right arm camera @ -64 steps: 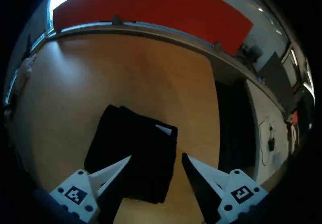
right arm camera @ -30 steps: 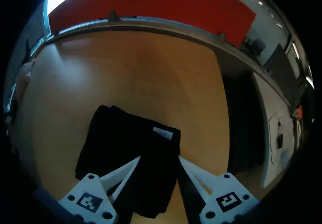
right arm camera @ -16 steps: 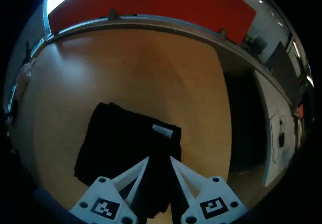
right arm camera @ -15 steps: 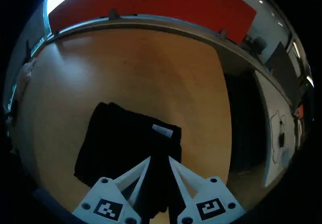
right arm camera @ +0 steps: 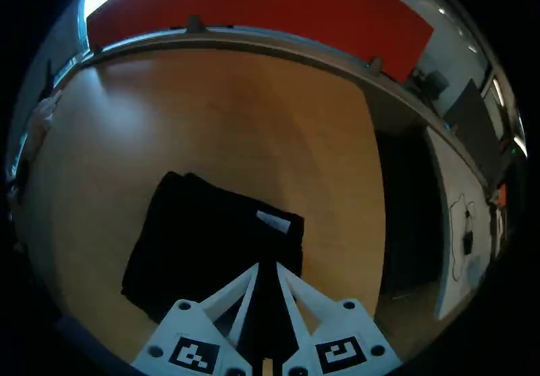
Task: Fold towel
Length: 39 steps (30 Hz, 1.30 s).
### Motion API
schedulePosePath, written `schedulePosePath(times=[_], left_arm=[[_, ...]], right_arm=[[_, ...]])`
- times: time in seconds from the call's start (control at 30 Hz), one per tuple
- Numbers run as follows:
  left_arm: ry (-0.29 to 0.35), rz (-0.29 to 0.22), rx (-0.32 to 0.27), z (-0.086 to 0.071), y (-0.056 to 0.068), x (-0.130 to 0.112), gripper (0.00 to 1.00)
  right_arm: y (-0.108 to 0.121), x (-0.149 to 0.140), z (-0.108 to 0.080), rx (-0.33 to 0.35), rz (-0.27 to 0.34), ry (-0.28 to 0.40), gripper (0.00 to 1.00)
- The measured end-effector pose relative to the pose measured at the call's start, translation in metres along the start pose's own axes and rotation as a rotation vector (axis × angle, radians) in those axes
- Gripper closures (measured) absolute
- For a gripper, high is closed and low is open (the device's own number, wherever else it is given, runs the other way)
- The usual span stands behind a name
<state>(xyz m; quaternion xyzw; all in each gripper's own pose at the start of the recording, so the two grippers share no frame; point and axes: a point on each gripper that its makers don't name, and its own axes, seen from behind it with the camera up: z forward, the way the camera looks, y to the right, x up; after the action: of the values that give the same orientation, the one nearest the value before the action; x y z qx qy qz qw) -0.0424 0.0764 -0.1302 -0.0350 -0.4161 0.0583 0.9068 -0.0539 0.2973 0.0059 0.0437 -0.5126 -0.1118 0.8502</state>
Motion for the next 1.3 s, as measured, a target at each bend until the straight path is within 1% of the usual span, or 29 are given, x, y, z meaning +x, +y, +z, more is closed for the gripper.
schedulePosePath(times=[0.2, 0.4, 0.5, 0.7, 0.83, 0.87, 0.93, 0.97, 1.0, 1.13, 1.17, 1.2, 1.3], left_arm=[[0.002, 0.003, -0.004, 0.001, 0.003, 0.0, 0.04], [0.007, 0.004, -0.002, -0.001, 0.002, 0.002, 0.04], [0.008, 0.0, -0.001, -0.001, 0.001, 0.002, 0.04], [0.01, -0.004, 0.003, -0.003, 0.0, 0.001, 0.04], [0.011, -0.006, 0.004, -0.003, 0.0, 0.0, 0.04], [0.012, -0.007, 0.005, -0.003, 0.0, 0.001, 0.04], [0.014, -0.008, 0.004, -0.003, 0.0, 0.002, 0.04], [0.015, -0.008, 0.004, -0.003, 0.0, 0.002, 0.04], [0.017, -0.009, 0.004, -0.003, 0.0, 0.003, 0.04], [0.021, -0.01, -0.001, -0.002, 0.001, 0.005, 0.04], [0.022, -0.011, -0.002, -0.002, 0.001, 0.005, 0.04], [0.023, -0.011, -0.004, -0.002, 0.002, 0.005, 0.04], [0.027, -0.008, -0.007, -0.003, 0.003, 0.007, 0.04]], right_arm=[[0.002, 0.009, -0.005, -0.012, -0.013, 0.027, 0.92], [0.002, 0.025, -0.009, -0.024, -0.024, 0.072, 0.91], [0.003, 0.032, -0.011, -0.028, -0.024, 0.084, 0.9], [0.004, 0.029, -0.009, -0.034, -0.027, 0.065, 0.89], [0.008, 0.028, -0.009, -0.05, -0.018, 0.059, 0.89], [0.008, 0.027, -0.009, -0.055, -0.016, 0.058, 0.85], [0.009, 0.027, -0.01, -0.061, -0.014, 0.056, 0.58], [0.01, 0.026, -0.011, -0.064, -0.013, 0.056, 0.42], [0.01, 0.026, -0.012, -0.067, -0.012, 0.055, 0.31], [0.009, 0.023, -0.014, -0.073, 0.003, 0.056, 0.16], [0.008, 0.023, -0.014, -0.073, 0.009, 0.056, 0.08], [0.007, 0.022, -0.015, -0.073, 0.014, 0.056, 0.02], [0.004, 0.021, -0.017, -0.068, 0.029, 0.059, 0.0]])
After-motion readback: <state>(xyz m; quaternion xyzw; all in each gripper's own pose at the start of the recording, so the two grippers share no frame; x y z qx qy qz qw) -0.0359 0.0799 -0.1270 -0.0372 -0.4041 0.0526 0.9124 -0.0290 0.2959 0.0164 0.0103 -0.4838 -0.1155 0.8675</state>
